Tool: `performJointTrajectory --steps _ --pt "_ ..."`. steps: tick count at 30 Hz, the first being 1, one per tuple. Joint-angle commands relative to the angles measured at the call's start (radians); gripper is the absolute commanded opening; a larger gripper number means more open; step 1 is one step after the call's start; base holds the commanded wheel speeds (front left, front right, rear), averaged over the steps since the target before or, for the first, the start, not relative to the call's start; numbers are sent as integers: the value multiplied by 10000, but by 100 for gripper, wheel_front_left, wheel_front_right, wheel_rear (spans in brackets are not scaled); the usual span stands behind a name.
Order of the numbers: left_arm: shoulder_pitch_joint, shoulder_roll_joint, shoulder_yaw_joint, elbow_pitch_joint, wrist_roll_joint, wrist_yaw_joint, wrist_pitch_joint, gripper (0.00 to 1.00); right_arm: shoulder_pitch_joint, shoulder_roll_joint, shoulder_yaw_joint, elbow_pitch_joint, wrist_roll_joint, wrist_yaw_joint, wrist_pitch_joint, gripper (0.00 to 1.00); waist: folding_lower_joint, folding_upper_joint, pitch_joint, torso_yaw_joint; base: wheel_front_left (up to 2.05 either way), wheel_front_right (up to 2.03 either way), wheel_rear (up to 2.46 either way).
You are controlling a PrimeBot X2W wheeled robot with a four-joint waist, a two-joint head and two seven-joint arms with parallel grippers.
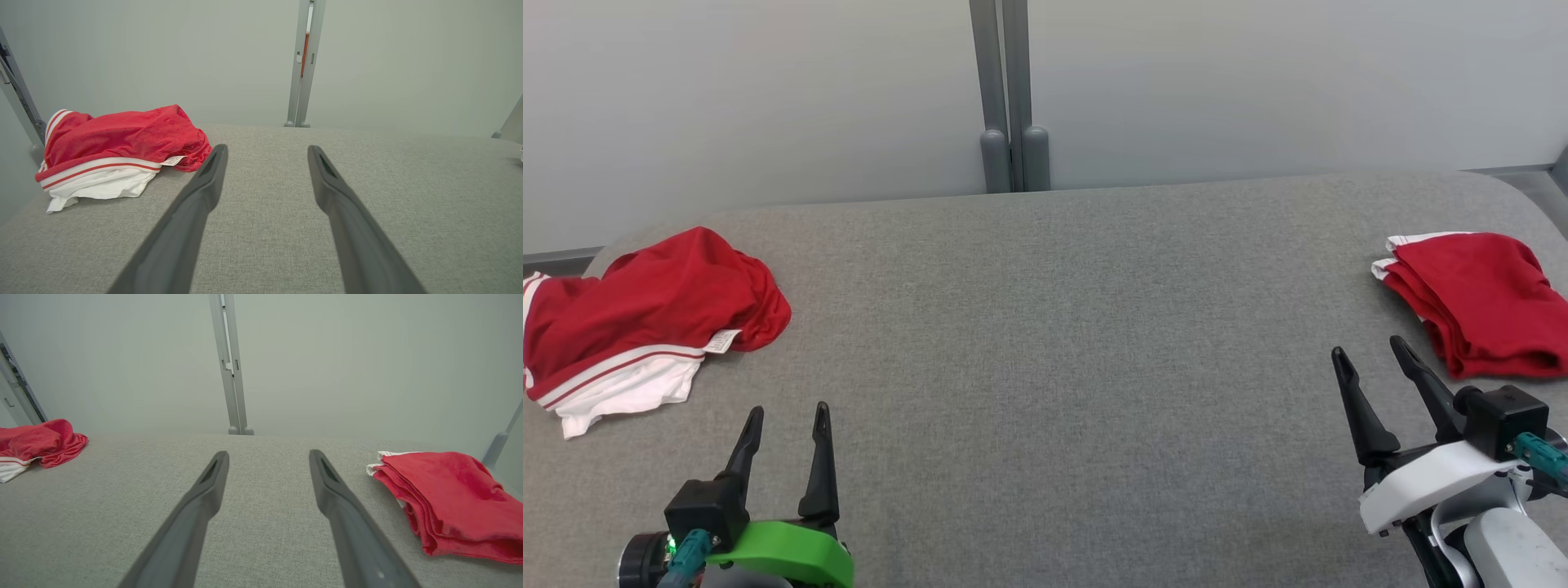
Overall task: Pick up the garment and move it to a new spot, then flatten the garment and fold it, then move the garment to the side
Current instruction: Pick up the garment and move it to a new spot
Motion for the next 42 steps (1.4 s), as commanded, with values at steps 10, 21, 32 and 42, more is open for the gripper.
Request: performJointTrajectory --steps 10,21,32,42 --pt "-289 194 136 148 252 73 -42 100 -193 151 350 -51 137 -16 -25 100 1 0 137 1061 0 0 0" --pt "-108 356 441 -48 60 485 102 100 -318 314 724 -129 192 -14 -78 100 1 0 302 2895 0 0 0" --pt "-161 496 577 -253 -113 665 285 100 -207 488 680 -296 48 -14 -83 100 1 0 435 3459 0 0 0" --pt "-2236 1241 801 -7 -902 62 2376 100 -735 438 869 -943 -115 -14 -88 100 1 0 1514 2823 0 0 0"
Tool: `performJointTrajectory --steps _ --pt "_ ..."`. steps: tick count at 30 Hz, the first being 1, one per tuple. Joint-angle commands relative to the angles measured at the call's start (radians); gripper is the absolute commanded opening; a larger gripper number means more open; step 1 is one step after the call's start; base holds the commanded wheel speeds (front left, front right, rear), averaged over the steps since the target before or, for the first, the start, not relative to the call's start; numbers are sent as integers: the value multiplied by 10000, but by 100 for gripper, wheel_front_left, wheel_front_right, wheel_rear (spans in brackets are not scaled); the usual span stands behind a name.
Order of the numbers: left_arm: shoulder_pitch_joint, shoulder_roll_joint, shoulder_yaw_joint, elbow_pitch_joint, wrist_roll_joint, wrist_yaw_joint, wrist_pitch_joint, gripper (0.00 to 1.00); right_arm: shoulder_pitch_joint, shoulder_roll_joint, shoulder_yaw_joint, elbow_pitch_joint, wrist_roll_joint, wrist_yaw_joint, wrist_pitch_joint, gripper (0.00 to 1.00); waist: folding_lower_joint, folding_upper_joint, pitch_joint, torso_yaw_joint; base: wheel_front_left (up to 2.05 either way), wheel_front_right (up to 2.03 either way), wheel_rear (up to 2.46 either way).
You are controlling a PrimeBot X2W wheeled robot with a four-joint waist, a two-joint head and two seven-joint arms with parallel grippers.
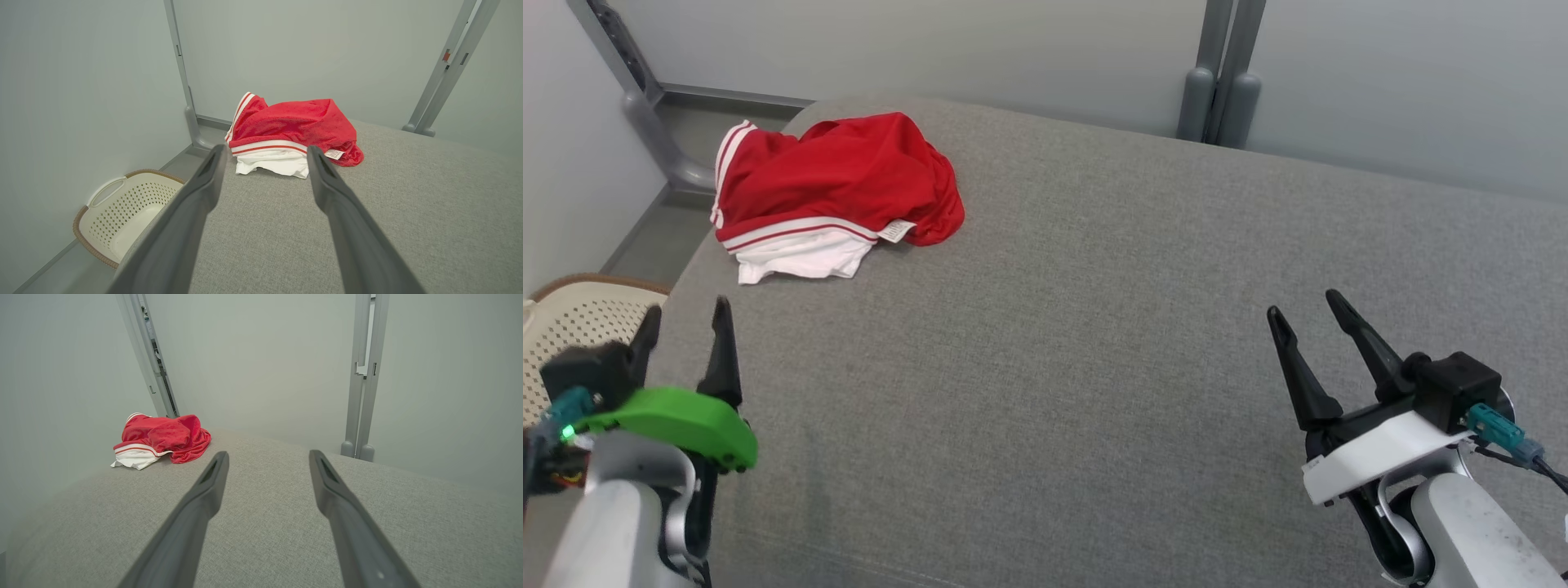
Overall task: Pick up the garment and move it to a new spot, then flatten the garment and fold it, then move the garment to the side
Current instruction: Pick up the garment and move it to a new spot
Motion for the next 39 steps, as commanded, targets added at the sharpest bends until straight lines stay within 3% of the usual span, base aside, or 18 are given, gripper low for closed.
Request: performJointTrajectory --steps 1,6,12,22,28,32,33,34,35,39 --pt "-565 176 108 54 -252 -123 262 100 -199 -66 51 -143 -48 -14 -40 100 0 0 714 -468 0 0 0" --pt "-2476 771 381 574 -970 -772 1422 100 -845 -325 444 -538 -77 -14 -32 100 0 0 1899 -1260 0 0 0" --pt "-4441 1464 583 1558 -1688 -1125 2622 100 -1580 -470 788 -752 20 -16 -36 100 0 0 3058 -2336 0 0 0" --pt "-6000 2316 529 4054 -2308 -1370 3743 100 -2254 -282 1155 -978 44 -14 -35 100 0 0 4153 -3748 0 0 0" --pt "-6312 2733 559 5338 -2369 -1344 3779 100 -2516 -161 1303 -1077 51 -14 -35 100 0 0 4582 -4298 0 0 0" --pt "-6286 2711 464 6148 -2555 -1373 4273 100 -2465 -123 1255 -1067 38 -16 -36 100 0 0 4646 -4435 0 0 0" --pt "-6272 2758 436 6312 -2577 -1381 4408 60 -2435 -112 1242 -1064 29 -14 -36 100 0 0 4634 -4445 0 0 0" --pt "-6276 2826 408 6449 -2582 -1388 4461 5 -2393 -93 1215 -1049 18 -14 -36 100 0 0 4601 -4456 0 0 0" --pt "-6265 2840 381 6536 -2571 -1394 4443 0 -2349 -84 1188 -1022 -5 -14 -36 100 0 0 4550 -4463 0 0 0" --pt "-6276 2816 128 6594 -2426 -1440 4166 0 -2202 -36 1032 -959 -77 -14 -36 100 0 0 4237 -4404 0 0 0"
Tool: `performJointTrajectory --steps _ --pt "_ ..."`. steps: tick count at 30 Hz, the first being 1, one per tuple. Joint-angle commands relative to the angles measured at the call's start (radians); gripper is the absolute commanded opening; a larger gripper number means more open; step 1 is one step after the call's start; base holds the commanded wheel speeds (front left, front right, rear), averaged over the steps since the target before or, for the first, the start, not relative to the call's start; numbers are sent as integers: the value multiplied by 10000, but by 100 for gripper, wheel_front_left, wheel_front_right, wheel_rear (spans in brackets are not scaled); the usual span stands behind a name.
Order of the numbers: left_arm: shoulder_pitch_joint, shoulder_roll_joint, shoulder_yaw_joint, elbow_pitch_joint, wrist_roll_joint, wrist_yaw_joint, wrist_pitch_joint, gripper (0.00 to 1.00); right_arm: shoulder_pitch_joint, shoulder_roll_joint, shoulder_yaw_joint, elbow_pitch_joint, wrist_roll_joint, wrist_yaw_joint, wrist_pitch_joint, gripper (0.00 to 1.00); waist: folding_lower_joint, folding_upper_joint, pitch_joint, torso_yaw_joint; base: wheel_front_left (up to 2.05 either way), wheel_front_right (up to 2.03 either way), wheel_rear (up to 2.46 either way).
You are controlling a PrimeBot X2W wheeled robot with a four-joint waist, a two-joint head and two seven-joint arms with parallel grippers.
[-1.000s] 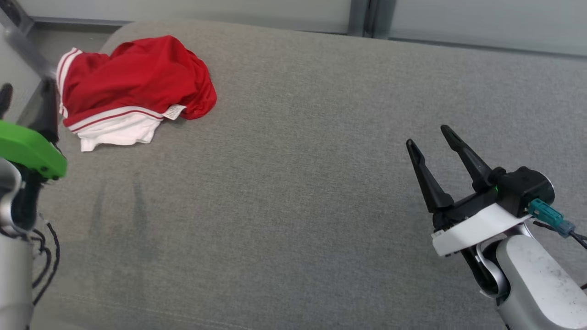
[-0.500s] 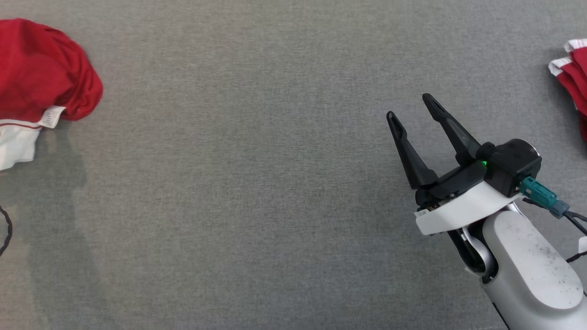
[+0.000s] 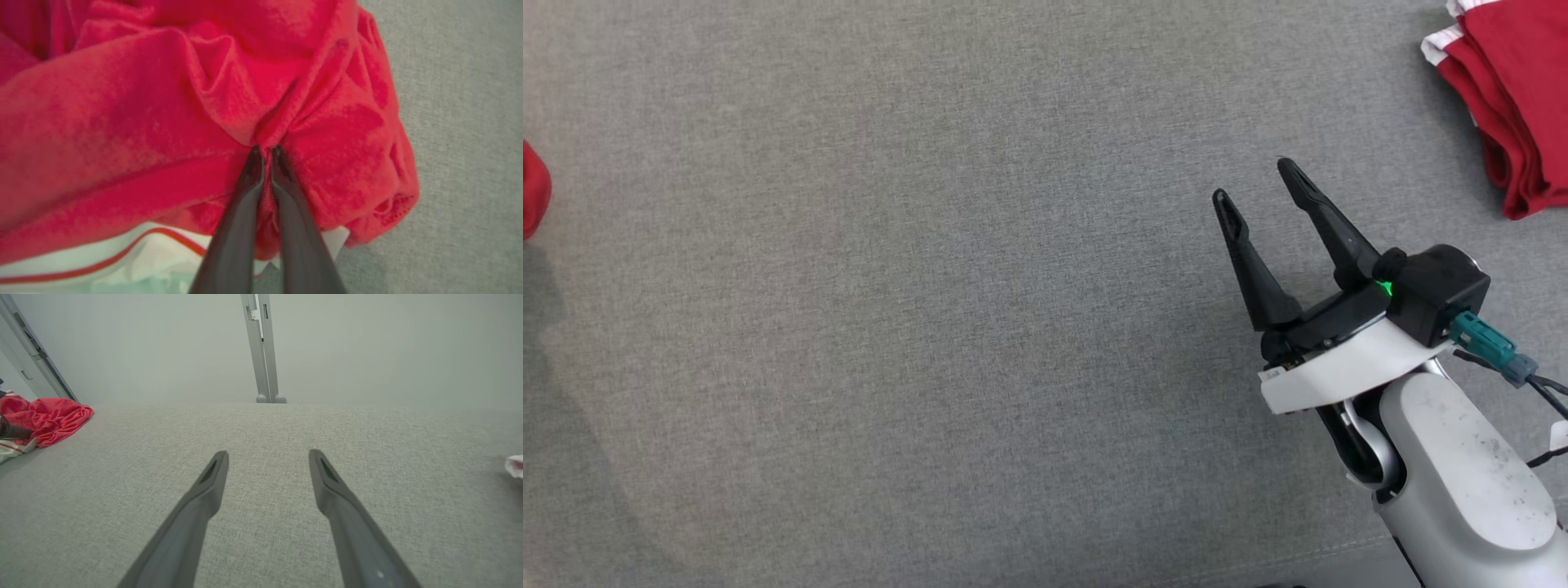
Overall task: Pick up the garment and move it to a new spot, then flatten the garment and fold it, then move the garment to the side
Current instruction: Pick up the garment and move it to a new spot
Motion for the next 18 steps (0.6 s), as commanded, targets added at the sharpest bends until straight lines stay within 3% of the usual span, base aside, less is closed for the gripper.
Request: performJointTrajectory --steps 1,9,18 --pt "-9 -67 -165 53 51 -65 -111 0 83 47 10 29 -68 -14 -28 100 -1 -1 -266 41 0 0 0" --pt "464 326 -1682 -717 537 -85 -621 0 586 315 93 299 96 -14 -29 100 -1 -1 -1957 12 0 0 0" --pt "470 751 -3705 -3170 15 -80 -602 0 1449 497 -86 557 244 -14 -29 100 -1 -1 -3779 -163 0 0 0"
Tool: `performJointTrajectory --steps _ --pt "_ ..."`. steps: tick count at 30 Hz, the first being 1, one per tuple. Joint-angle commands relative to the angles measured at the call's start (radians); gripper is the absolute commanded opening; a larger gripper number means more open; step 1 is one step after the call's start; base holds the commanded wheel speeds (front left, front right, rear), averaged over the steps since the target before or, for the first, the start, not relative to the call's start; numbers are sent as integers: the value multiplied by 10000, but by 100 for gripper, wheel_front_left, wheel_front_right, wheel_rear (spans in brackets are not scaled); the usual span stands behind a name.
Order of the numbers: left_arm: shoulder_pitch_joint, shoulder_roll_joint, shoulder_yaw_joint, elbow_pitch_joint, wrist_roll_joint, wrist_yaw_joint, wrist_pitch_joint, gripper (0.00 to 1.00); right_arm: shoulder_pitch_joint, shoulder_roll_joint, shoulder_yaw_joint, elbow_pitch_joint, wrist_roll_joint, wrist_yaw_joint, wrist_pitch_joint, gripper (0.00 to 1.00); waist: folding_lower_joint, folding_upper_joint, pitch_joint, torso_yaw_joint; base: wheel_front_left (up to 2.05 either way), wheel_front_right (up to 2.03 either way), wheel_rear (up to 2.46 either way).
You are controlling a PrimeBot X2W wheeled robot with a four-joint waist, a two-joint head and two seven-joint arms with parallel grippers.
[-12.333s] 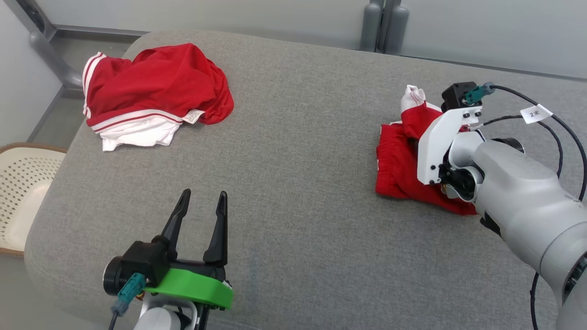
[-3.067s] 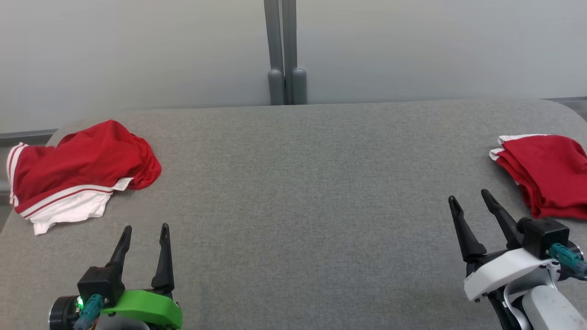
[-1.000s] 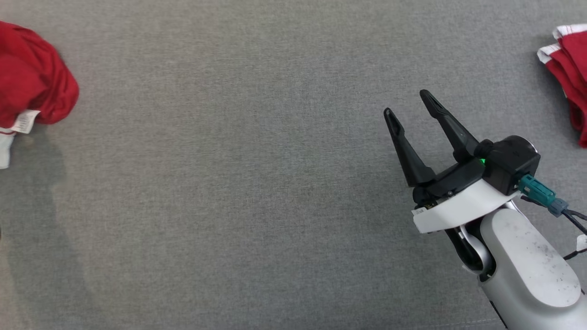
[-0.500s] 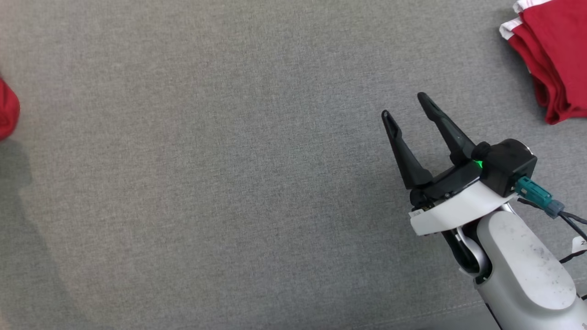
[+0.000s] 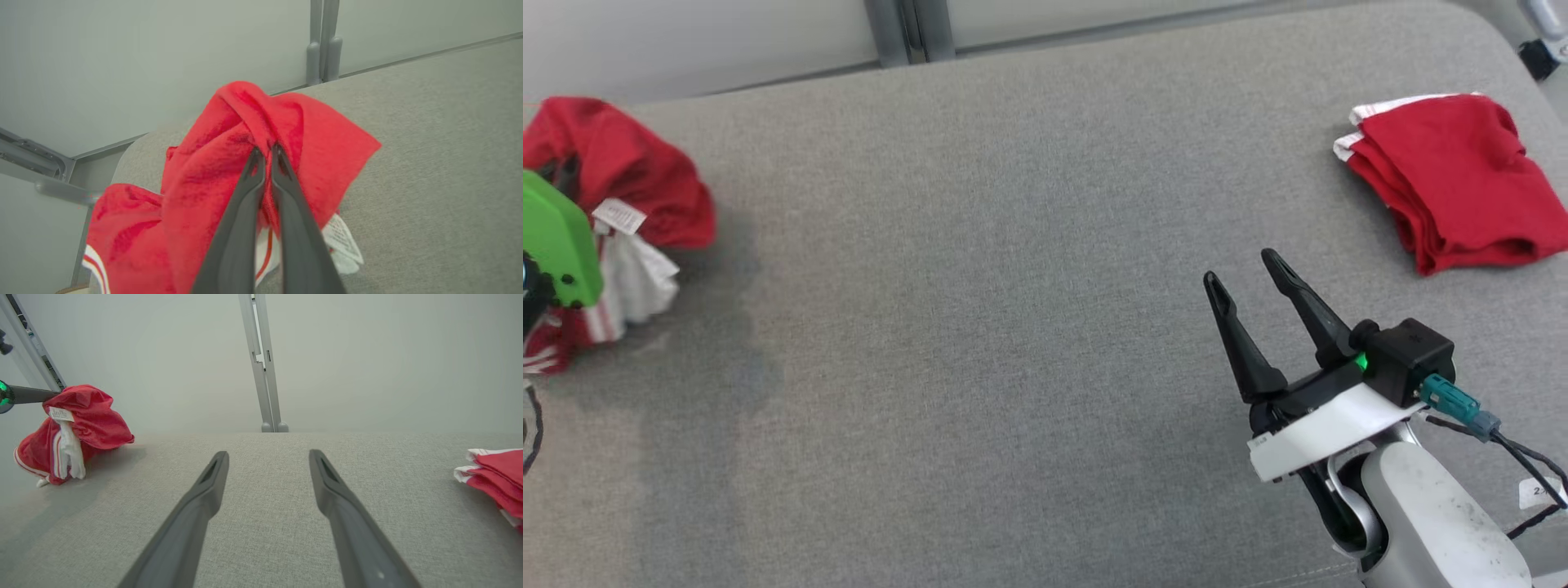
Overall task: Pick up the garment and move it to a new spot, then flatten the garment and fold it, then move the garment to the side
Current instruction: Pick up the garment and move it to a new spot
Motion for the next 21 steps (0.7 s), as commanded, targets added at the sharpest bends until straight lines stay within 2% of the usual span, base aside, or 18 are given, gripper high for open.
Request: performJointTrajectory --steps 1,7,11,17,21 --pt "-84 82 -175 -396 -137 -26 -6 0 235 26 -43 44 50 -14 -29 100 0 -1 -1195 -138 0 0 0" --pt "-232 -62 -1069 -2280 -323 -27 177 0 567 -68 -142 74 83 -14 -29 100 0 -1 -1768 -469 0 0 0" --pt "-86 -457 -1231 -3489 -633 8 207 0 766 -186 -388 17 55 -14 -29 100 0 -1 -1936 -698 0 0 0" --pt "584 -1201 -1522 -4905 -914 465 122 0 1000 -288 -828 -136 59 -14 -29 100 0 -1 -1863 -897 0 0 0" --pt "1511 -1874 -1861 -4965 -762 883 -505 0 1094 -207 -940 -163 82 -13 -29 100 0 -1 -1765 -950 0 0 0"
